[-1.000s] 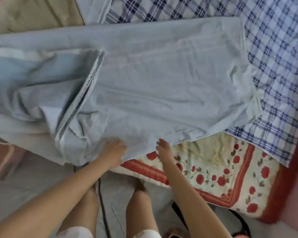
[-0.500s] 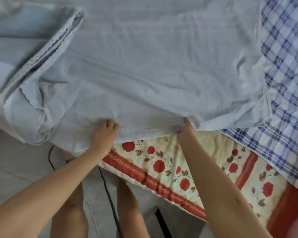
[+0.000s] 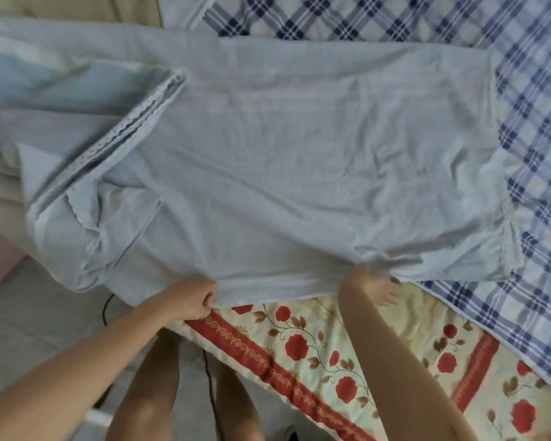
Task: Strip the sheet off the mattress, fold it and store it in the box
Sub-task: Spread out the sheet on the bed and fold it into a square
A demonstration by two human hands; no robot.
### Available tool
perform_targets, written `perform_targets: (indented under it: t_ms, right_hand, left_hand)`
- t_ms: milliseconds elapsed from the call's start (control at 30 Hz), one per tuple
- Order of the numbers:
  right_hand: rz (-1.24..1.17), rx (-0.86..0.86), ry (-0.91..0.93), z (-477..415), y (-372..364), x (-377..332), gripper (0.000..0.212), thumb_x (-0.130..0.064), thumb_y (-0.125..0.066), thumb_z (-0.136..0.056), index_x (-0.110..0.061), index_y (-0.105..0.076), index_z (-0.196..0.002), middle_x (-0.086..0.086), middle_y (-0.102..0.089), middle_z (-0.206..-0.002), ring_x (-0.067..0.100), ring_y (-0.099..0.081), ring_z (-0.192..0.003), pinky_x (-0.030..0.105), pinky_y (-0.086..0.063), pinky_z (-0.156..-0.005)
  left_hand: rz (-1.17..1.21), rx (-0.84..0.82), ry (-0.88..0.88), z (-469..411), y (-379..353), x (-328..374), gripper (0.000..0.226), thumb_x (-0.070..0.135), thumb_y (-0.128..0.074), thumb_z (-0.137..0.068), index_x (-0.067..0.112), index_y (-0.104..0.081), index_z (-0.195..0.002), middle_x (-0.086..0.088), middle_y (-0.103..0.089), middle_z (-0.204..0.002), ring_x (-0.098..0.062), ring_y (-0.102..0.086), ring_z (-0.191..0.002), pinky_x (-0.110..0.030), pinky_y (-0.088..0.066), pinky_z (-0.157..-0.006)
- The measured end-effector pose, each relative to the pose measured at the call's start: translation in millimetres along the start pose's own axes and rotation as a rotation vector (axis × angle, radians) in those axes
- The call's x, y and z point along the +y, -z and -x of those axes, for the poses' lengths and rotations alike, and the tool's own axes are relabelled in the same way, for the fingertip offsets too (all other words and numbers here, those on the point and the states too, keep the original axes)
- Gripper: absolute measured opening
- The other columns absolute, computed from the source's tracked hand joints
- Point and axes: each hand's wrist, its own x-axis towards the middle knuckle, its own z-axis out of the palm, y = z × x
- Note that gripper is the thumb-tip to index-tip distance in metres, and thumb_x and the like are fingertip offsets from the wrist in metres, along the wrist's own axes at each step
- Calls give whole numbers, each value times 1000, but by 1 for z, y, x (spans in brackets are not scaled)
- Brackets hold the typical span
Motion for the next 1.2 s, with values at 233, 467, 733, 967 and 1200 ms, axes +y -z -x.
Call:
perform_targets:
  t_ms: [233, 467, 733, 967, 1200]
  right_hand:
    - [66, -296, 1076, 48, -59, -134, 39, -14, -56, -91, -14, -49, -130, 8, -51, -127, 27, -44, -117, 34, -35, -94]
    - [565, -478, 1362, 65, -155, -313, 58, -34, -59, -92, -17, -35, -142, 4, -36, -145, 27, -34, -132, 42, -33, -102]
    - [604, -377, 1596, 55, -190, -349, 13, -23, -52, -94, -13, -59, -95, 2, -55, -104, 25, -49, -98, 37, -31, -82]
    - [582, -211, 1659, 51, -186, -377, 6, -18, -51, -96, -16, -55, -92, 4, -57, -102, 27, -54, -93, 46, -31, -98]
    - [408, -352, 1511, 51, -202, -369, 6, -12, -44, -97, -8, -48, -95, 10, -50, -101, 26, -47, -81, 33, -31, -68]
  left_hand:
    - [172, 946, -99, -36, 112, -64, 38, 32, -43, -78, 7, -57, -102, -12, -58, -107, -26, -51, -98, -37, -44, -79]
    - [214, 910, 450, -114, 251, -122, 51, 31, -54, -90, 21, -42, -138, -11, -19, -155, -34, -11, -142, -61, -13, -108]
    - [-302, 1064, 59, -135, 289, -161, 60, 22, -80, -60, 12, -57, -115, -13, -32, -151, -28, -29, -140, -58, -10, -107]
    - [-204, 1097, 160, -158, 305, -151, 68, 22, -83, -64, 19, -39, -116, -9, -66, -106, -29, -60, -96, -41, -23, -82]
    - [-298, 987, 236, -160, 348, -160, 10, 9, -61, -83, 16, -62, -90, -6, -65, -88, -28, -58, -81, -36, -21, -77]
